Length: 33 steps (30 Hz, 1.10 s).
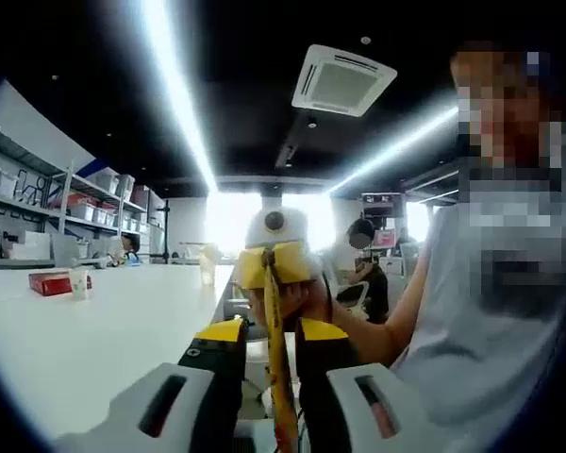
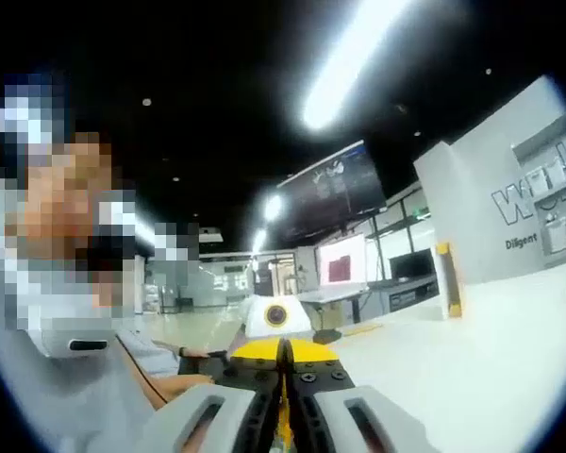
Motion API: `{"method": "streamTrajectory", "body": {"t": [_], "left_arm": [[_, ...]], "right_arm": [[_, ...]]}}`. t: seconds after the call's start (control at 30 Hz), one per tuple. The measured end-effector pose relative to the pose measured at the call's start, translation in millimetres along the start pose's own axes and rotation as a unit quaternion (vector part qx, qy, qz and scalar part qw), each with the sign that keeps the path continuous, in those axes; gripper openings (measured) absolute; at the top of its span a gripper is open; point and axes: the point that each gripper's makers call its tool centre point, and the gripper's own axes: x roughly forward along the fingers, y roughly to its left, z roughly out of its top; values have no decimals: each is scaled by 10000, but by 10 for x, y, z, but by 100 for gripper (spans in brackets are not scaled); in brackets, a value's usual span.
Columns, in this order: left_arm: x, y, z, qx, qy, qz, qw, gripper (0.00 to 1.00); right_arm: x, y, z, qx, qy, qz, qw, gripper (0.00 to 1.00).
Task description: Tear open the coffee pouch, take out the coffee, and pour the coffee from the pouch into the cup
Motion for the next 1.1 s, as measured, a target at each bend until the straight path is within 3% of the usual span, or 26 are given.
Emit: {"method": "streamTrajectory", "body": {"t": [0.03, 0.1, 0.23, 0.4, 0.53, 0.6, 0.7, 0.87, 0.97, 1.03, 1.1], "left_arm": [[-14, -43, 20, -44, -35, -104, 9999, 27], [-41, 0, 59, -94, -99, -12, 9999, 29], [-101, 250, 42, -73, -87, 549, 9984, 40], [-195, 374, 11, -90, 9, 759, 9971, 38], [-310, 416, 62, -89, -25, 865, 9962, 39], [-378, 414, 123, -12, -81, 934, 9956, 38], [-484, 470, 236, 9, -262, 1137, 9932, 37], [-674, 647, 235, 166, -110, 1649, 9861, 35], [-768, 701, 257, 149, -179, 1758, 9842, 34], [-814, 727, 273, 149, -232, 1831, 9827, 33], [-839, 743, 279, 148, -242, 1882, 9817, 32]], "right_arm": [[5, -7, 12, -39, 21, -2, 10000, 2], [-17, -141, -16, -322, 275, -220, 9989, 2], [-99, -453, 37, -432, 435, -644, 9960, 2], [-57, -258, 128, -370, 370, -268, 9983, 2], [-45, -228, 138, -451, 398, -230, 9979, 2], [-102, -458, 92, -722, 631, -737, 9927, 2], [-154, -598, 68, -934, 805, -1050, 9868, 1], [-80, -302, 170, -609, 505, -474, 9957, 1], [-39, -95, 233, -552, 385, -158, 9976, 1], [-24, -66, 241, -565, 376, -144, 9976, 1], [-38, -195, 187, -755, 552, -402, 9948, 1]]}}
